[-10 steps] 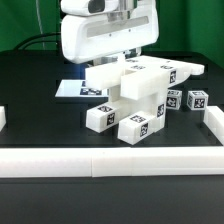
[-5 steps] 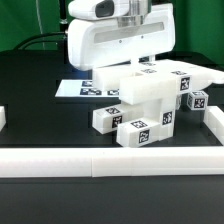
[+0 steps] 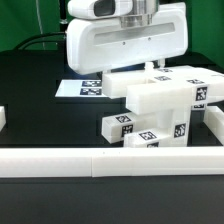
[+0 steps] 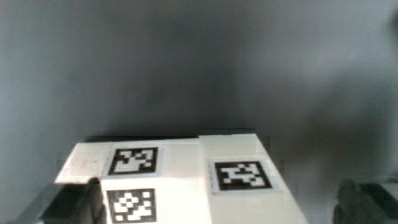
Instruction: Assemble chair
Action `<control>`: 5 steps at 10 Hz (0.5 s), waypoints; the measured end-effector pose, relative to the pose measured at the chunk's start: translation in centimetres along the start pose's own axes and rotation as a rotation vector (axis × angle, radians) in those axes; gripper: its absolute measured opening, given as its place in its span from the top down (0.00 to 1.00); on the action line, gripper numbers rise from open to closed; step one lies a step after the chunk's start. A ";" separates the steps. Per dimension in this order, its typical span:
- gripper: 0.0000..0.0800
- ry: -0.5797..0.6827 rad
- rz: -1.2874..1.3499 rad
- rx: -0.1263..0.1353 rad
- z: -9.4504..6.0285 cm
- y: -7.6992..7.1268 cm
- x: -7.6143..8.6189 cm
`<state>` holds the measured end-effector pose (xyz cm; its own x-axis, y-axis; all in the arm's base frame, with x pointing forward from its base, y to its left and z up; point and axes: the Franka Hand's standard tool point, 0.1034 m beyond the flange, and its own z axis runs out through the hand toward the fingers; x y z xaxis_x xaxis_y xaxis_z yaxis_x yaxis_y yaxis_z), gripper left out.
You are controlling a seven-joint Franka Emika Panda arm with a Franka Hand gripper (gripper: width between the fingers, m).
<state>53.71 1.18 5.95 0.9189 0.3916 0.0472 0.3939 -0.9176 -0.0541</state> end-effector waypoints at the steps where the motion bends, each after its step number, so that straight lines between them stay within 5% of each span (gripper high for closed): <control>1: 0.19 -0.001 0.005 0.000 0.2 0.0 0.1; 5: 0.19 -0.004 -0.002 -0.002 0.2 0.4 -0.3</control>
Offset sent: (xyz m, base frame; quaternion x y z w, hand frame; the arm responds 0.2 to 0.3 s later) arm 0.0000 0.0000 0.0000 0.0000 0.0000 0.0000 1.0000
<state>53.55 0.72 5.74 0.9184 0.3934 0.0432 0.3953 -0.9171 -0.0522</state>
